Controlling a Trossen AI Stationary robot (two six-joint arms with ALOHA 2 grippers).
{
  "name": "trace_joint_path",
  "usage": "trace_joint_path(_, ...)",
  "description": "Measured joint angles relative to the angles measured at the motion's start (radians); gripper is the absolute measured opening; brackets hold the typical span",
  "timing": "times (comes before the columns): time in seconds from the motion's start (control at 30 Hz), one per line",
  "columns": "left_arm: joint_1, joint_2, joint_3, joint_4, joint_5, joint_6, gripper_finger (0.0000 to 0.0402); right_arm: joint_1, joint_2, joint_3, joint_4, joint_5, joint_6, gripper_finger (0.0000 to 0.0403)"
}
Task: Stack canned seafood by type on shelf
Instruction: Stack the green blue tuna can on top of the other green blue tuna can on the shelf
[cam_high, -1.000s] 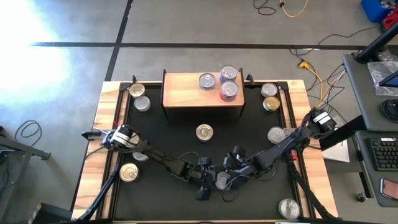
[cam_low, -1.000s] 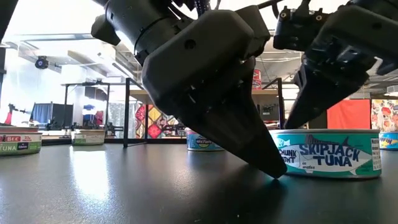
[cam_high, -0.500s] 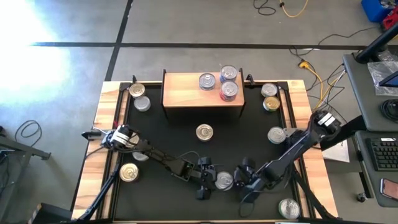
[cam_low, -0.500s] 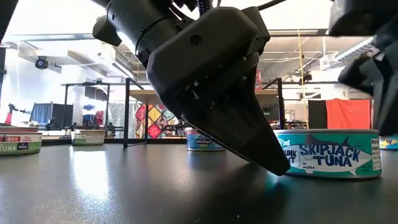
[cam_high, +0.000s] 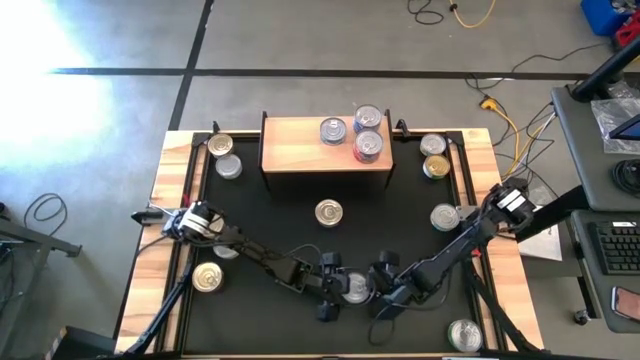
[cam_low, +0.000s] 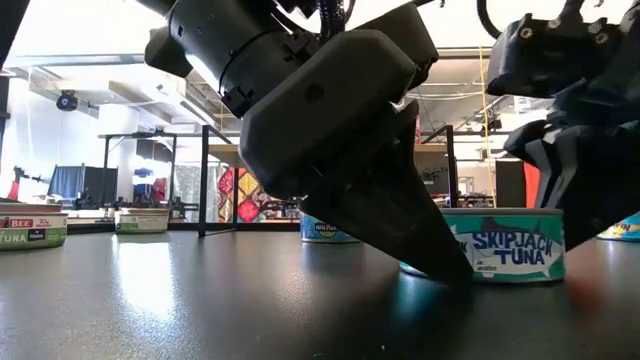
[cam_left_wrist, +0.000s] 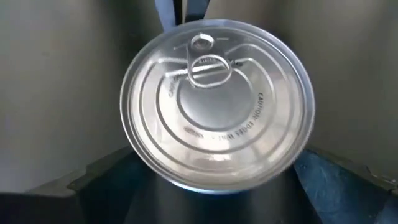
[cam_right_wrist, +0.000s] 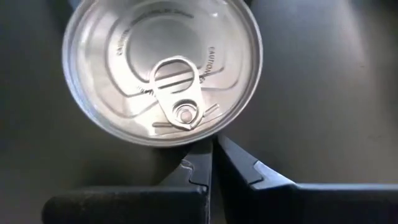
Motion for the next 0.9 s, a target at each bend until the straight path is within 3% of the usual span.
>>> trace_joint_path(0.27, -0.005, 0.036, 0.006, 0.093, -0.005, -0.019, 0.0388, -0.001, 0.009, 0.001, 0.063, 0.0, -0.043, 0.0013)
trace_joint_path(0.6, -0.01, 0.076, 0.015, 0.16, -0.083, -0.085, 0.0382, 0.009, 0.01, 0.004, 0.047, 0.016, -0.038, 0.0013)
trace_joint_path(0.77, -0.01, 0.075, 0.015, 0.171, -0.095, -0.079, 0.0347, 0.011, 0.004, 0.032, -0.048, 0.012, -0.014, 0.0013)
trace_joint_path(0.9, -0.011, 0.037, 0.014, 0.112, -0.114, -0.06, 0.0347, 0.018, -0.017, 0.081, -0.201, 0.026, 0.032, 0.0013)
